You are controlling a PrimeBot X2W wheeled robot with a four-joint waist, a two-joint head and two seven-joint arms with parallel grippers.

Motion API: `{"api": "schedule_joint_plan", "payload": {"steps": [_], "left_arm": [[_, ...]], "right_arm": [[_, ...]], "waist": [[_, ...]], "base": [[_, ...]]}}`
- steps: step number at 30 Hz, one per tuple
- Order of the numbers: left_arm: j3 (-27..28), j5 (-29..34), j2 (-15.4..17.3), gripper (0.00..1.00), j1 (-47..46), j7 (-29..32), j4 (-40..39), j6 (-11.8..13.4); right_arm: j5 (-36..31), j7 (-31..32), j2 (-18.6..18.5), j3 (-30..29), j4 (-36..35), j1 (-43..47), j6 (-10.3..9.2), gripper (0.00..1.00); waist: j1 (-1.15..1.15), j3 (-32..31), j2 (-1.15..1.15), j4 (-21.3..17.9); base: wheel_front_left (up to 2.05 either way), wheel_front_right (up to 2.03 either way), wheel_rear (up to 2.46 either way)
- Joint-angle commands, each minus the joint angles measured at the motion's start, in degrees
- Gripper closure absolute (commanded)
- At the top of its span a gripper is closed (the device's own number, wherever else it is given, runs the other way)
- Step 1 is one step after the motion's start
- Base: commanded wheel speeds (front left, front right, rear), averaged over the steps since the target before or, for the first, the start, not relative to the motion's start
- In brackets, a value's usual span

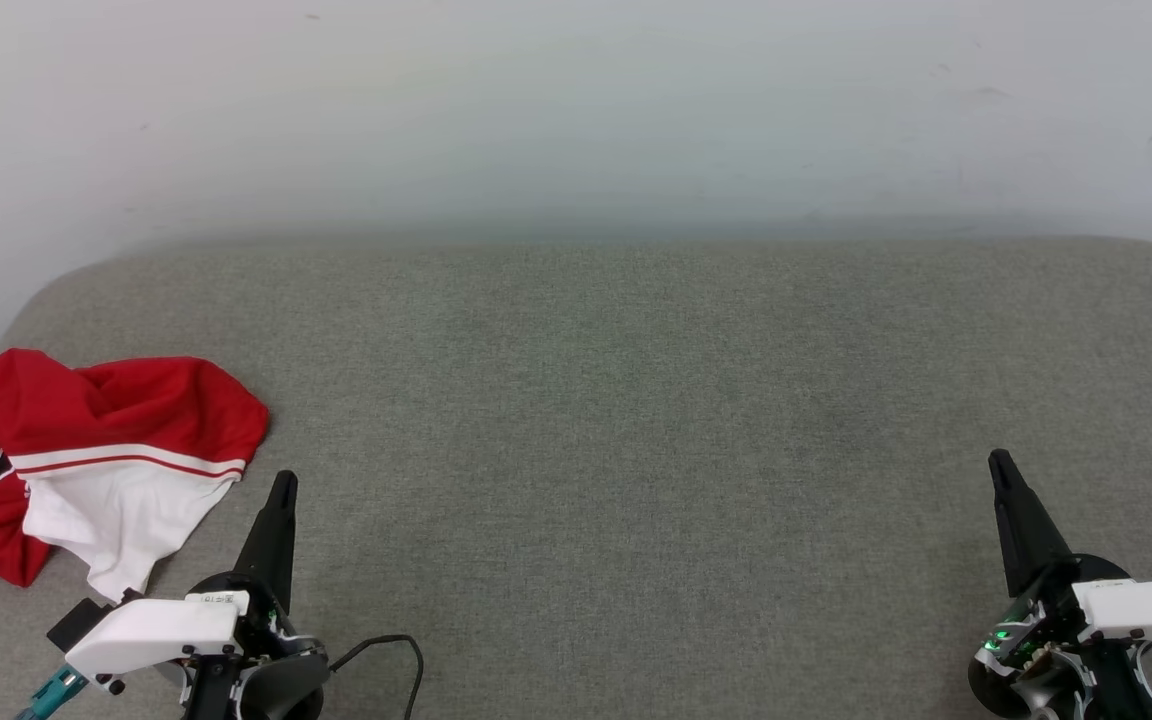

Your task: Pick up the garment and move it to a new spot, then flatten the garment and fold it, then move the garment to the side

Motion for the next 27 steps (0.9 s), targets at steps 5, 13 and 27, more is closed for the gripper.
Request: {"api": "schedule_joint_plan", "payload": {"steps": [5, 13, 27], "left_arm": [[0.2, 0.0, 0.1, 1.0, -0.3, 0.2, 0.0, -0.1], [0.2, 0.0, 0.1, 1.0, -0.3, 0.2, 0.0, -0.1], [0.2, 0.0, 0.1, 1.0, -0.3, 0.2, 0.0, -0.1]], "right_arm": [[0.2, 0.2, -0.3, 0.0, 0.1, -0.7, 0.23, 1.0], [0.2, 0.2, -0.3, 0.0, 0.1, -0.7, 0.23, 1.0], [0.2, 0.2, -0.3, 0.0, 0.1, -0.7, 0.23, 1.0]], "waist": [[0.0, 0.0, 0.0, 0.0], [0.0, 0.0, 0.0, 0.0], [0.0, 0.0, 0.0, 0.0]], "base": [[0.0, 0.0, 0.0], [0.0, 0.0, 0.0], [0.0, 0.0, 0.0]]}}
